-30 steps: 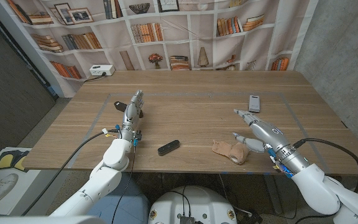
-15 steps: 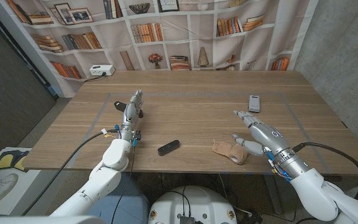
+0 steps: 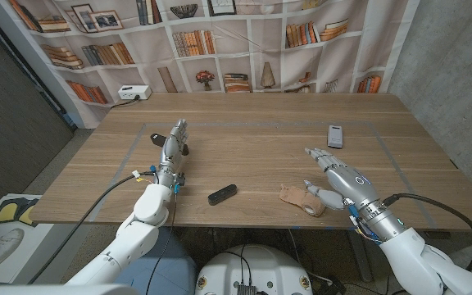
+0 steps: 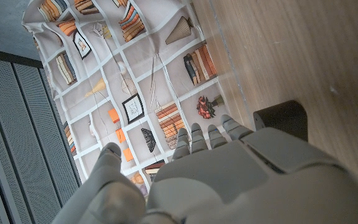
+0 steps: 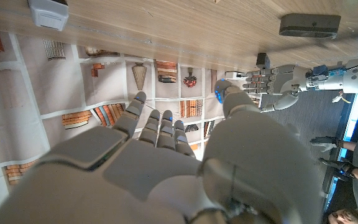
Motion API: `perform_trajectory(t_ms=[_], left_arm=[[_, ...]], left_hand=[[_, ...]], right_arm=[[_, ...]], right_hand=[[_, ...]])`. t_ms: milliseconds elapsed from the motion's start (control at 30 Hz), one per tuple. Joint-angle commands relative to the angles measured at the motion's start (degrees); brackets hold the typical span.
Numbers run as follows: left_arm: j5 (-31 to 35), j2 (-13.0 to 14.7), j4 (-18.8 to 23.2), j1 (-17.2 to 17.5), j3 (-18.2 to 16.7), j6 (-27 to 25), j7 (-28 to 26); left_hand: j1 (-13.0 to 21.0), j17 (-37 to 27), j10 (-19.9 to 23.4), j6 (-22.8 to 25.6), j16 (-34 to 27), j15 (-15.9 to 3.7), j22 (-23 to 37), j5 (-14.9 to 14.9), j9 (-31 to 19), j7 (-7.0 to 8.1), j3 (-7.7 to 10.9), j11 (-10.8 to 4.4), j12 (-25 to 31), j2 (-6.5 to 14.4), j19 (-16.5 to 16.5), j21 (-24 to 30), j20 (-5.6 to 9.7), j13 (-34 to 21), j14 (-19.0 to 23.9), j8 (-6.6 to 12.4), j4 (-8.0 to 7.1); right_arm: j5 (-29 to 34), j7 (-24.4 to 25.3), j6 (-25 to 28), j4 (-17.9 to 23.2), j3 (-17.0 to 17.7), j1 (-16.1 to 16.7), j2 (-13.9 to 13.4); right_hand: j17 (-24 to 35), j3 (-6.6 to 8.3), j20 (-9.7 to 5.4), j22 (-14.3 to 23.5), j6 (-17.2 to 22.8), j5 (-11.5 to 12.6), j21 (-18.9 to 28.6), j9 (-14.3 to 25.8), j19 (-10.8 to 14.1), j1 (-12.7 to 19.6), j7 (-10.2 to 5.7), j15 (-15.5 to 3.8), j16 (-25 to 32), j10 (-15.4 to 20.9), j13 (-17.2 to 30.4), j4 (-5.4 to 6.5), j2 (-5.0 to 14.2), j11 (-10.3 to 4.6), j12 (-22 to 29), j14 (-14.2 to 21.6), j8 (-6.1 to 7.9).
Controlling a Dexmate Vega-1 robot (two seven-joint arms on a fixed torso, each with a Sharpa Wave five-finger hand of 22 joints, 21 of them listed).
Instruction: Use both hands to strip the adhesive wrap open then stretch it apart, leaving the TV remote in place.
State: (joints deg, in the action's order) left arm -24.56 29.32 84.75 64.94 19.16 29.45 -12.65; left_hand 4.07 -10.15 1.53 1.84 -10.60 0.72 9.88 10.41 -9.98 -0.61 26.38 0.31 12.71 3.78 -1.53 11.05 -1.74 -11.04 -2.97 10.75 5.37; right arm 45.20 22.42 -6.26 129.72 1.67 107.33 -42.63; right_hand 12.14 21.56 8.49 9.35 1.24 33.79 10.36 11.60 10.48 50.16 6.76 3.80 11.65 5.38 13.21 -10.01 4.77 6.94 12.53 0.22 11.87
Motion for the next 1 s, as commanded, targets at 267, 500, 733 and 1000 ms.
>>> perform_trajectory(t_ms=[267,500,733,1000], left_arm=[[-0.6,0.7,1.0,0.5,-0.3,-1.1,0.5],[-1.1,0.8,1.3,0.5,-0.2,-1.4,0.9],[-1.0,0.9,1.4,0.4,-0.2,-1.6,0.9],[-1.1,0.7,0.8,0.1,0.1,-1.5,1.2]], left_hand=[[-0.2,-0.1,0.3,0.2,0.0,-0.02,0.2,0.2,-0.2,0.17,0.60,0.20,-0.2,0.6,0.0,0.1,-0.09,-0.2,-0.1,-0.16,0.03],[-0.1,-0.1,0.4,0.3,0.0,0.05,0.1,0.2,-0.2,0.11,0.62,0.38,-0.2,0.6,0.0,0.1,-0.16,-0.2,-0.1,-0.12,0.10],[0.0,-0.1,0.4,0.3,0.1,-0.04,0.1,0.2,-0.2,0.17,0.67,0.27,-0.2,0.6,0.0,0.1,-0.20,-0.2,-0.2,-0.13,0.16],[0.1,-0.1,0.5,0.3,0.1,-0.01,0.1,0.2,-0.2,0.15,0.72,0.28,-0.2,0.6,0.0,0.1,-0.19,-0.2,-0.2,-0.12,0.24]], right_arm=[[3.5,0.0,3.8,2.2,-1.7,2.3,-1.4],[3.7,0.2,4.3,2.4,-1.8,3.0,-2.0],[3.8,-0.1,4.9,2.5,-2.0,3.3,-2.4],[3.6,-1.4,6.1,2.9,-2.0,3.8,-3.0]], right_hand=[[0.3,2.03,-0.72,0.0,-1.4,2.8,-0.2,0.1,-0.8,2.1,1.27,-0.04,-0.2,-1.1,0.3,-0.23,-0.12,-0.28,0.0,-0.8,-0.44],[0.4,3.40,-0.81,0.0,-2.9,4.8,-0.3,0.1,-1.5,3.5,1.46,0.35,-0.4,-2.5,0.3,-0.36,-0.31,-0.10,-0.3,-2.0,-0.87],[0.6,5.20,-1.89,0.1,-5.2,7.2,-0.5,0.1,-3.4,5.5,1.74,0.82,-0.9,-5.2,0.4,-0.37,-0.84,0.13,-0.8,-4.5,-1.26],[0.7,6.38,-2.08,0.1,-7.8,8.8,-0.4,0.1,-4.6,6.7,1.87,1.10,-1.1,-7.6,0.4,-0.25,-1.30,0.47,-1.1,-6.8,-1.59]])
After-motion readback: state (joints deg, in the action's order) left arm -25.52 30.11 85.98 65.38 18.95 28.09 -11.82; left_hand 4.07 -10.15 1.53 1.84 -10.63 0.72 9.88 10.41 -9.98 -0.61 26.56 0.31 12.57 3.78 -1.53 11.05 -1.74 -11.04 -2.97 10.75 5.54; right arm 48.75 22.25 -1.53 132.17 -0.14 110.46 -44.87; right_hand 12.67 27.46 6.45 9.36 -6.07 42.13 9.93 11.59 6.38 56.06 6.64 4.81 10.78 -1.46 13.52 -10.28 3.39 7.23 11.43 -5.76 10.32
